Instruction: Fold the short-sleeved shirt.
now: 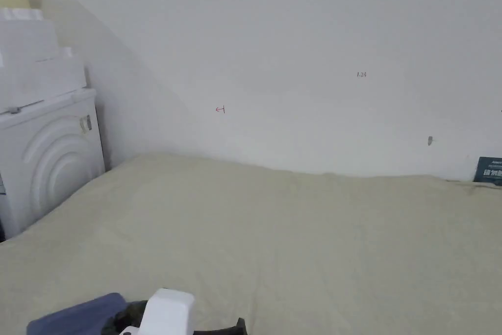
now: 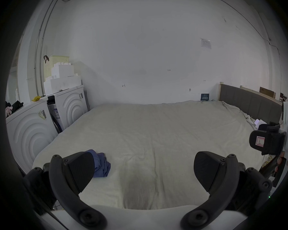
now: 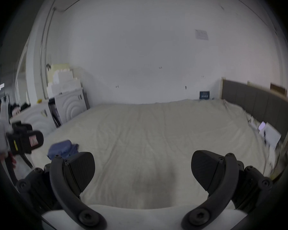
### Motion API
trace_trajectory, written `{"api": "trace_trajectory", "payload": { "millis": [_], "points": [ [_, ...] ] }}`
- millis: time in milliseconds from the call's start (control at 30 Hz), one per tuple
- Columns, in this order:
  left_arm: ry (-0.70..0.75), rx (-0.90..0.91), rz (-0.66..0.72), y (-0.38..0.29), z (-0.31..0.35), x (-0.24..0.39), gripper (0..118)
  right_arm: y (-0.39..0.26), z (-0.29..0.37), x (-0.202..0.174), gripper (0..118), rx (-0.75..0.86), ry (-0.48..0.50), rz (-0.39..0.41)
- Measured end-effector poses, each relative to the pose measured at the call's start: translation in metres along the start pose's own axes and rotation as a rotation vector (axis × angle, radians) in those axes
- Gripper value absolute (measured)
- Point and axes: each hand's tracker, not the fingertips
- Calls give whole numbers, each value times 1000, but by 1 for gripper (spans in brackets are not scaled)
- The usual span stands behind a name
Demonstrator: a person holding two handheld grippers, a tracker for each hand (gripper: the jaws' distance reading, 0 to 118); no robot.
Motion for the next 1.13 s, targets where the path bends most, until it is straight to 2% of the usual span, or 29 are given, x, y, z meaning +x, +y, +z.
{"api": "trace_trajectory", "payload": {
  "millis": [133,333,533,700,1133],
  "points": [
    [16,-7,58,-1,2,1,118,1,-3,-10,115,1,-5,31],
    [17,-25,12,-3,5,4,118,4,-6,-17,115,-10,-11,62],
    [26,-23,57,-2,8,-1,118,8,-3,-11,115,-5,-12,15],
    [19,-18,13,-5,10,5,118,8,0,-7,115,-13,-10,-12],
    [-24,-18,7,-15,14,8,118,-1,-1,-6,115,-50,-12,-3]
  ]
}}
